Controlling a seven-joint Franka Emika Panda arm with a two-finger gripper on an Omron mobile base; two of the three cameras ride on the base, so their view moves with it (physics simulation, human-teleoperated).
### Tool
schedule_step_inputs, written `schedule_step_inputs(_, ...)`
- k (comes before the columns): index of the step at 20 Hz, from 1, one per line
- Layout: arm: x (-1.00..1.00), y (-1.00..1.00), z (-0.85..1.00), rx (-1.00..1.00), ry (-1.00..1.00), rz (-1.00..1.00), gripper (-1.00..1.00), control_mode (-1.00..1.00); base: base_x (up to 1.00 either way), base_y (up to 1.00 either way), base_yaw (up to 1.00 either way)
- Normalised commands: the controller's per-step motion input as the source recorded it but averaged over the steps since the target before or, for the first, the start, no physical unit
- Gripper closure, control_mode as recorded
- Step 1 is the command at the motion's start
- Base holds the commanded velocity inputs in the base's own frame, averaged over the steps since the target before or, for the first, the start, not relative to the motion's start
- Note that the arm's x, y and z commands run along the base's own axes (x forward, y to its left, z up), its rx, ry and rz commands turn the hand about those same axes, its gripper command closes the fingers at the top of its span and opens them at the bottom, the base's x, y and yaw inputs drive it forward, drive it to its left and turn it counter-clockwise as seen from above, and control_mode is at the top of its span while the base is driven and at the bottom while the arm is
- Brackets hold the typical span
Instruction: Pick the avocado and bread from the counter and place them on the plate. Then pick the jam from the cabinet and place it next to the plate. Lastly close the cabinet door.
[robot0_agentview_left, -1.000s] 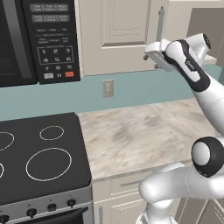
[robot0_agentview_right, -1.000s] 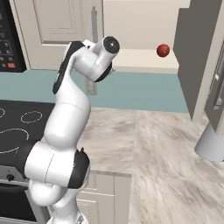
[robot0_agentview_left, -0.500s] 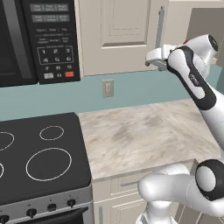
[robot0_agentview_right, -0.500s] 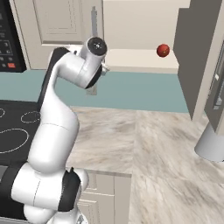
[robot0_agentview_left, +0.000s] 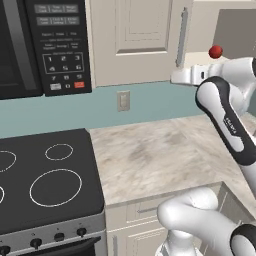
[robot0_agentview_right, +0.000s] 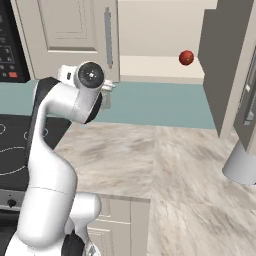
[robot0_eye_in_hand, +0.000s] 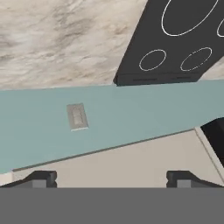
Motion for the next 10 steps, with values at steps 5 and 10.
schedule_step_inputs(5, -0.68, 0.00, 0.06, 0.00, -0.12, -0.03, -1.00, -1.00, 0.00, 0.00, 0.00)
schedule_step_inputs(10, -0.61, -0.01, 0.17, 0.00, -0.03, -0.04, -1.00, -1.00, 0.00, 0.00, 0.00)
